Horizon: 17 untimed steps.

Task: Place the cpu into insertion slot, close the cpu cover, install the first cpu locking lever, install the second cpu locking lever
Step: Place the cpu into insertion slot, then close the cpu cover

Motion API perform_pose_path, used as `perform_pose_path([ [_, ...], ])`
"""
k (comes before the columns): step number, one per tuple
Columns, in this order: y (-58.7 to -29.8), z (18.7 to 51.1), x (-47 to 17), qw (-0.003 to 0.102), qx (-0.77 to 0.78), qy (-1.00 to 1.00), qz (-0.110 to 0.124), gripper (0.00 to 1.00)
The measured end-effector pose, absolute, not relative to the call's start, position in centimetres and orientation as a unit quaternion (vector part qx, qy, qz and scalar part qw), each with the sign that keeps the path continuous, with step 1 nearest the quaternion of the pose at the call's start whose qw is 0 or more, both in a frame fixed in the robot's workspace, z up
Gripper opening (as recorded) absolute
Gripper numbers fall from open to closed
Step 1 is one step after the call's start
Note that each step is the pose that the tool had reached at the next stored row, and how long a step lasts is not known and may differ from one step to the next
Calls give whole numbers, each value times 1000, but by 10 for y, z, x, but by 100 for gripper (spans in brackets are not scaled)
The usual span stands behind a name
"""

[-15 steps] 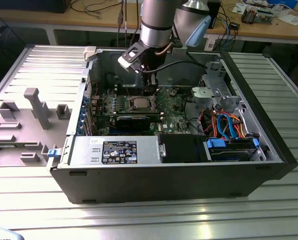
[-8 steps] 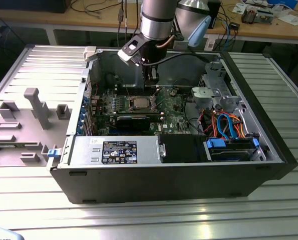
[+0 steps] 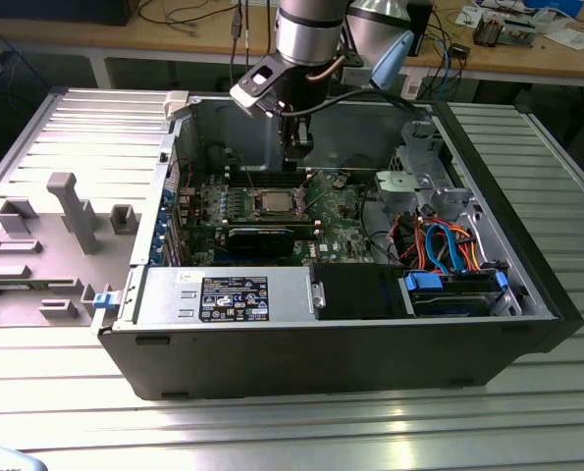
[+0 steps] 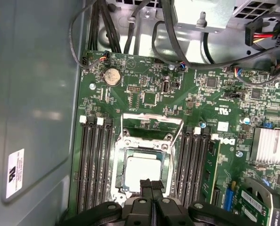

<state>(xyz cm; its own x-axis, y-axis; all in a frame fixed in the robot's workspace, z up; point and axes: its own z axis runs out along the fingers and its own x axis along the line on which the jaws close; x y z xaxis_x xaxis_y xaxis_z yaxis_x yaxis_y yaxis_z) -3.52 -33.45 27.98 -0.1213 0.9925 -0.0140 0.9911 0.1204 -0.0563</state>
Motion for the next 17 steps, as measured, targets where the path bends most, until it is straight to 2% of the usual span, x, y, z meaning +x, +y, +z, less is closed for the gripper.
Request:
perform_pose_path([
  [17,-334,298,-35,13,-663,-748,26,11],
])
